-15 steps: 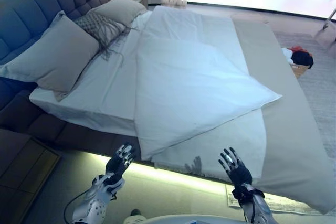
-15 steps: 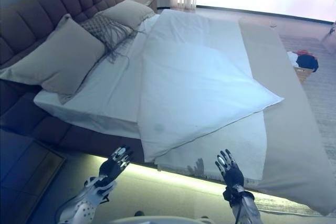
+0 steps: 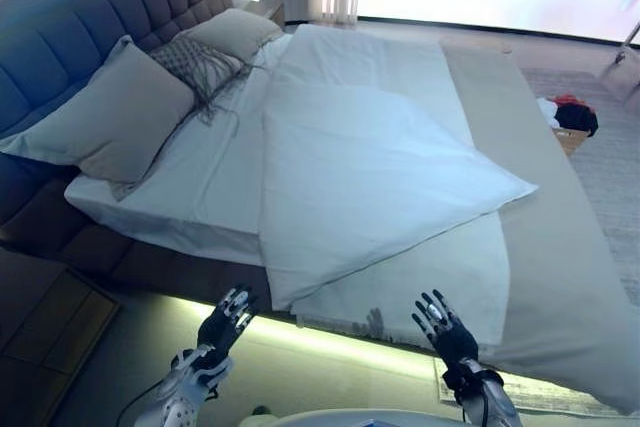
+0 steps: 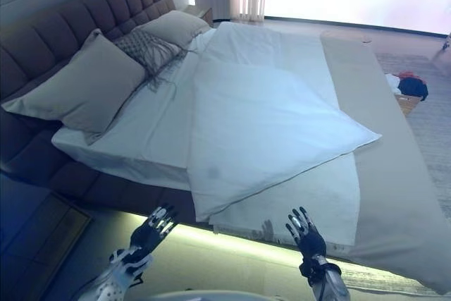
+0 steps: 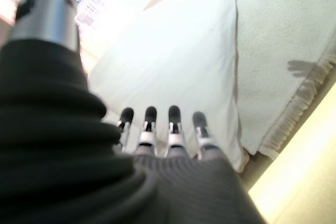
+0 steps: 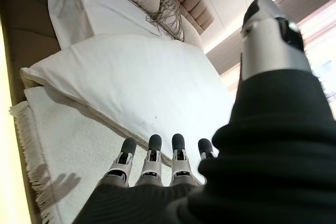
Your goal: Make the bed neatly
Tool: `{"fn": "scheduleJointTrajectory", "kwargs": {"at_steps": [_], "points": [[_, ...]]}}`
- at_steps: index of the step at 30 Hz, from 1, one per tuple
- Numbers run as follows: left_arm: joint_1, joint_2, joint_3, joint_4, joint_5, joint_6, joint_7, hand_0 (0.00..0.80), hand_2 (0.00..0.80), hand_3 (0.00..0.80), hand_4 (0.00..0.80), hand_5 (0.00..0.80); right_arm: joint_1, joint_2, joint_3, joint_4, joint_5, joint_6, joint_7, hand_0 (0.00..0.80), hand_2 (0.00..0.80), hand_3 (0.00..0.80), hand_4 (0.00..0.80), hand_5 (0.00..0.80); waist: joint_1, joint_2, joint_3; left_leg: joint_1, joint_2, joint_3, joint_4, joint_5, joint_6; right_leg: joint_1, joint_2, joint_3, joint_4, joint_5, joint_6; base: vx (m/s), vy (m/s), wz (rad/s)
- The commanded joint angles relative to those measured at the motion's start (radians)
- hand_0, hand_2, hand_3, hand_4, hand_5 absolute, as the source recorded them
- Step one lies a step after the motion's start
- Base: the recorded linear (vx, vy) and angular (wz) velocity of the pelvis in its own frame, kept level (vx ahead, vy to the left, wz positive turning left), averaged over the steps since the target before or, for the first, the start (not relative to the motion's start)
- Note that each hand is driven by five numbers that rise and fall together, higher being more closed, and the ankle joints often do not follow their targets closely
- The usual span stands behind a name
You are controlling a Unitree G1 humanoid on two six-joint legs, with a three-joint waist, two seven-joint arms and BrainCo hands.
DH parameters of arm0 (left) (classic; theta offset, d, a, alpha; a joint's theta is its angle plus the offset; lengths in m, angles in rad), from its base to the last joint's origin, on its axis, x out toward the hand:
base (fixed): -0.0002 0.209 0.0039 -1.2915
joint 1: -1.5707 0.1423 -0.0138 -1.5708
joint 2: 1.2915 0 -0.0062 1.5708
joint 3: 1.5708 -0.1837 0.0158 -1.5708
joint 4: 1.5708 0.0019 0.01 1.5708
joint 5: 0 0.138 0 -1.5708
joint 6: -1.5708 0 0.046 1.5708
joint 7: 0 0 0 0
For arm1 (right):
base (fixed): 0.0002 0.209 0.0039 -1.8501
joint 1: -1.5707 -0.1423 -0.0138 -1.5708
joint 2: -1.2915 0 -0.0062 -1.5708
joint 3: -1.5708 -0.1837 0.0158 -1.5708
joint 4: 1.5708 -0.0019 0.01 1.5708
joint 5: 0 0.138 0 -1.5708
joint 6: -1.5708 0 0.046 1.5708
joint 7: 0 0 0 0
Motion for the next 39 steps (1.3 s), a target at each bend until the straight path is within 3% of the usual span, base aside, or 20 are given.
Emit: {"fn": "scheduleJointTrajectory", "kwargs": {"at_steps": [1, 2, 4, 7, 11, 13, 14, 16, 17, 19, 21, 23, 26, 29, 35, 38, 39], "points": [[-0.046, 0.027, 0.022, -0.053, -0.027, -0.069, -0.017, 0.0, 0.0, 0.0, 0.0, 0.0, -0.072, -0.021, -0.007, -0.043, 0.059, -0.016, 0.008, 0.0, 0.0, 0.0, 0.0, 0.0, 0.061, -0.039, 0.059, -0.125, -0.034, -0.087, 0.363, -0.051, 0.009, -0.068, 0.029, -0.006, 0.042, 0.063, -0.043, -0.018, -0.008, 0.19], [-0.047, 0.023, 0.022, -0.053, -0.048, -0.07, -0.023, 0.0, 0.0, 0.0, 0.0, 0.0, -0.09, -0.031, 0.005, -0.044, 0.073, -0.023, 0.001, 0.0, 0.0, 0.0, 0.0, 0.0, 0.076, -0.033, 0.075, -0.146, -0.051, -0.118, 0.358, -0.048, 0.014, -0.07, 0.031, -0.001, 0.045, 0.07, -0.042, -0.007, 0.075, 0.26], [-0.06, 0.015, 0.027, -0.046, -0.083, -0.06, -0.03, 0.0, 0.0, 0.0, 0.0, 0.0, -0.126, -0.037, 0.028, -0.042, 0.081, -0.048, -0.009, 0.0, 0.0, 0.0, 0.0, 0.0, 0.089, -0.01, 0.09, -0.127, -0.074, -0.129, 0.256, -0.057, 0.038, -0.084, 0.029, 0.002, 0.063, 0.068, -0.04, 0.009, 0.185, 0.07], [-0.096, 0.003, 0.023, 0.01, -0.059, -0.079, -0.024, 0.0, 0.0, 0.0, 0.0, 0.0, -0.138, -0.02, 0.02, -0.048, 0.082, -0.037, -0.02, 0.0, 0.0, 0.0, 0.0, 0.0, 0.072, -0.002, 0.084, -0.088, -0.087, -0.115, 0.195, -0.087, 0.057, -0.101, -0.004, 0.006, 0.098, 0.059, -0.023, 0.105, 0.227, -0.14], [-0.089, 0.015, 0.029, -0.043, -0.055, -0.058, 0.01, 0.0, 0.0, 0.0, 0.0, 0.0, -0.096, 0.001, 0.013, -0.068, 0.041, -0.035, -0.008, 0.0, 0.0, 0.0, 0.0, 0.0, 0.07, -0.001, 0.063, -0.055, -0.108, -0.118, 0.151, -0.092, 0.079, -0.105, -0.05, 0.001, 0.174, 0.03, 0.001, 0.166, 0.183, 0.11], [-0.082, 0.026, 0.04, -0.037, -0.043, -0.046, 0.009, 0.0, 0.0, 0.0, 0.0, 0.0, -0.085, 0.018, 0.006, -0.067, 0.052, -0.044, -0.017, 0.0, 0.0, 0.0, 0.0, 0.0, 0.073, 0.0, 0.057, -0.058, -0.136, -0.13, 0.162, -0.103, 0.117, -0.131, -0.076, 0.013, 0.304, 0.032, -0.003, 0.127, 0.186, 0.16], [-0.086, 0.031, 0.038, -0.023, -0.03, -0.044, 0.0, 0.0, 0.0, 0.0, 0.0, 0.0, -0.084, 0.024, 0.004, -0.063, 0.063, -0.057, -0.019, 0.0, 0.0, 0.0, 0.0, 0.0, 0.074, 0.001, 0.06, -0.063, -0.156, -0.137, 0.176, -0.115, 0.145, -0.164, -0.09, 0.027, 0.43, 0.037, -0.008, 0.096, 0.238, 0.2], [-0.097, 0.031, 0.025, 0.004, -0.013, -0.047, -0.012, 0.0, 0.0, 0.0, 0.0, 0.0, -0.082, 0.034, 0.007, -0.068, 0.071, -0.079, -0.033, 0.0, 0.0, 0.0, 0.0, 0.0, 0.067, 0.026, 0.063, -0.066, -0.173, -0.153, 0.182, -0.114, 0.181, -0.226, -0.084, 0.05, 0.614, 0.078, -0.03, 0.068, 0.281, 0.35], [-0.105, 0.029, 0.017, 0.026, 0.007, -0.048, -0.023, 0.0, 0.0, 0.0, 0.0, 0.0, -0.072, 0.039, 0.007, -0.078, 0.077, -0.094, -0.037, 0.0, 0.0, 0.0, 0.0, 0.0, 0.059, 0.039, 0.078, -0.058, -0.194, -0.163, 0.193, -0.126, 0.204, -0.283, -0.077, 0.084, 0.783, 0.088, -0.041, 0.058, 0.281, 0.51], [-0.119, 0.038, 0.023, 0.04, 0.016, -0.036, -0.033, 0.0, 0.0, 0.0, 0.0, 0.0, -0.061, 0.042, 0.0, -0.084, 0.085, -0.098, -0.034, 0.0, 0.0, 0.0, 0.0, 0.0, 0.051, 0.057, 0.089, -0.054, -0.204, -0.166, 0.212, -0.136, 0.216, -0.342, -0.069, 0.087, 0.892, 0.128, -0.047, 0.076, 0.19, 0.54], [-0.124, 0.051, 0.052, 0.026, 0.008, -0.009, -0.042, 0.0, 0.0, 0.0, 0.0, 0.0, -0.043, 0.04, -0.003, -0.098, 0.078, -0.086, -0.018, 0.0, 0.0, 0.0, 0.0, 0.0, 0.041, 0.05, 0.098, -0.039, -0.217, -0.162, 0.225, -0.15, 0.216, -0.37, -0.079, 0.074, 0.843, 0.156, -0.042, 0.16, -0.008, 0.23], [-0.125, 0.056, 0.07, 0.016, 0.001, 0.003, -0.039, 0.0, 0.0, 0.0, 0.0, 0.0, -0.04, 0.042, -0.005, -0.09, 0.064, -0.083, -0.005, 0.0, 0.0, 0.0, 0.0, 0.0, 0.032, 0.026, 0.104, -0.014, -0.237, -0.162, 0.232, -0.179, 0.205, -0.357, -0.088, 0.069, 0.695, 0.177, -0.029, 0.258, -0.187, 0.04], [-0.141, 0.054, 0.059, 0.018, -0.002, 0.001, -0.017, 0.0, 0.0, 0.0, 0.0, 0.0, -0.084, 0.041, -0.014, -0.045, 0.072, -0.078, 0.006, 0.0, 0.0, 0.0, 0.0, 0.0, 0.002, -0.027, 0.101, 0.025, -0.263, -0.183, 0.236, -0.236, 0.175, -0.355, -0.119, 0.084, 0.34, 0.223, -0.006, 0.379, -0.315, -0.03], [-0.152, 0.05, 0.051, 0.018, 0.003, 0.007, -0.013, 0.0, 0.0, 0.0, 0.0, 0.0, -0.141, 0.041, -0.019, -0.014, 0.082, -0.052, -0.008, 0.0, 0.0, 0.0, 0.0, 0.0, -0.02, -0.031, 0.104, 0.072, -0.241, -0.205, 0.25, -0.306, 0.161, -0.336, -0.111, 0.099, 0.018, 0.283, 0.039, 0.458, -0.322, -0.06], [-0.119, 0.055, 0.085, 0.001, -0.004, 0.033, -0.02, 0.0, 0.0, 0.0, 0.0, 0.0, -0.101, 0.053, -0.032, -0.006, 0.072, -0.027, 0.032, 0.0, 0.0, 0.0, 0.0, 0.0, -0.037, -0.042, 0.114, 0.115, -0.207, -0.227, 0.302, -0.385, 0.181, -0.378, -0.107, 0.129, 0.055, 0.304, 0.055, 0.412, -0.323, 0.11], [-0.065, 0.049, 0.096, -0.019, -0.014, 0.029, -0.026, 0.0, 0.0, 0.0, 0.0, 0.0, -0.08, 0.043, -0.031, -0.007, 0.044, -0.013, 0.02, 0.0, 0.0, 0.0, 0.0, 0.0, -0.031, -0.05, 0.101, 0.131, -0.144, -0.205, 0.345, -0.385, 0.138, -0.342, -0.104, 0.12, 0.124, 0.266, 0.067, 0.352, -0.405, 0.55], [-0.041, 0.05, 0.105, -0.021, -0.031, 0.029, -0.031, 0.0, 0.0, 0.0, 0.0, 0.0, -0.075, 0.032, -0.03, -0.025, 0.031, 0.009, 0.0, 0.0, 0.0, 0.0, 0.0, 0.0, -0.031, -0.044, 0.093, 0.148, -0.103, -0.205, 0.352, -0.344, 0.115, -0.341, -0.089, 0.119, 0.172, 0.246, 0.062, 0.305, -0.4, 0.39]]}}
